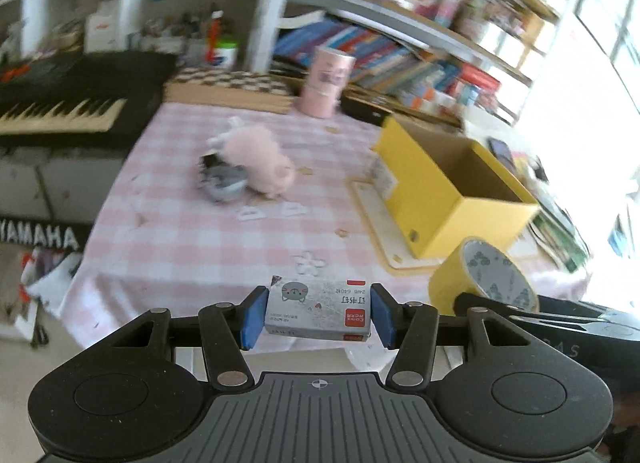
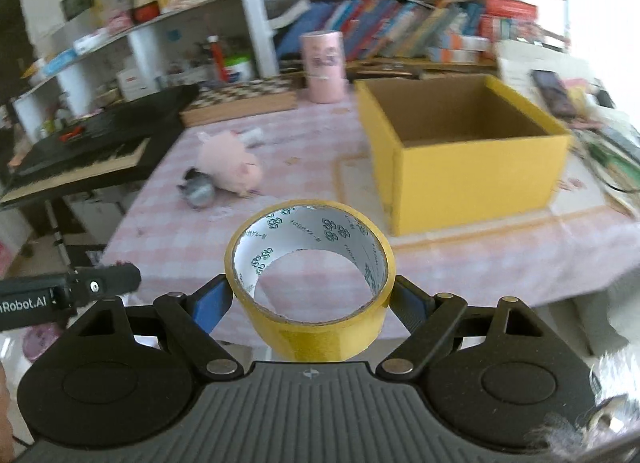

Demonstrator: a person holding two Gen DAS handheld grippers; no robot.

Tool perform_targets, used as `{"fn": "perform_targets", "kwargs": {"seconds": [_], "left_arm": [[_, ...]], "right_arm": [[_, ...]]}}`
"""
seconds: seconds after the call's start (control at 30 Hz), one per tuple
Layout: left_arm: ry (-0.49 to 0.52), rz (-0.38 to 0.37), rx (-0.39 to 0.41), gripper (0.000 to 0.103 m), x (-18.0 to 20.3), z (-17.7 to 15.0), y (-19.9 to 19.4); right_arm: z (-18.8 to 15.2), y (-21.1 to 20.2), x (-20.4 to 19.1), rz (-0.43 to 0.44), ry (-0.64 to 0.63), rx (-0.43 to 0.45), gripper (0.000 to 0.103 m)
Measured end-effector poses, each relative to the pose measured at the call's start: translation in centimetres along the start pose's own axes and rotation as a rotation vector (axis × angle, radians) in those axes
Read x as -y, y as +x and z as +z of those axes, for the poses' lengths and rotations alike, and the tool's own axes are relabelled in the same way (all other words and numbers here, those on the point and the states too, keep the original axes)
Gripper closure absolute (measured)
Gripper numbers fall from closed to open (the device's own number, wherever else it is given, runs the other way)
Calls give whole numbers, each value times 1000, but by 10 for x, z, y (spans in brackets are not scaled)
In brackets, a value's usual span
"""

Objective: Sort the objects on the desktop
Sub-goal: 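Lift and carry the tape roll and small box over the yellow cardboard box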

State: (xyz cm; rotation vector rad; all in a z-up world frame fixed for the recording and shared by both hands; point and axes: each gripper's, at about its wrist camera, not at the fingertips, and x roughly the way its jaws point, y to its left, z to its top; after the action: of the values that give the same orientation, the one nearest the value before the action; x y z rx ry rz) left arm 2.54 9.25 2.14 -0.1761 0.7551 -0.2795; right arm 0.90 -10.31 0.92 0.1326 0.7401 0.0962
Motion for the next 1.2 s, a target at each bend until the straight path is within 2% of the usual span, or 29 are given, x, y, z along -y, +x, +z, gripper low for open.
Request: {"fn": "perform_targets", "kwargs": {"seconds": [0.1, 0.23, 0.43, 0.73, 0.93, 1.2], "left_arm": [[48, -38, -4, 50, 19, -6, 4], [78, -68, -39, 50, 38, -14, 9], [114, -119, -75, 50, 56, -22, 16], [214, -146, -102, 50, 88, -27, 22], [243, -164, -132, 50, 103, -25, 33], [263, -230, -160, 50, 121, -28, 45]], "right_arm": [[-15, -13, 15, -47, 32, -6, 19], [-32, -22, 31, -93, 88, -46, 19], [-50, -34, 47, -169, 127, -61, 19], [-70, -39, 83, -182, 274, -109, 19], [-70, -42, 93, -204, 298, -105, 19], [-74, -51, 103, -255, 293, -125, 19]]}}
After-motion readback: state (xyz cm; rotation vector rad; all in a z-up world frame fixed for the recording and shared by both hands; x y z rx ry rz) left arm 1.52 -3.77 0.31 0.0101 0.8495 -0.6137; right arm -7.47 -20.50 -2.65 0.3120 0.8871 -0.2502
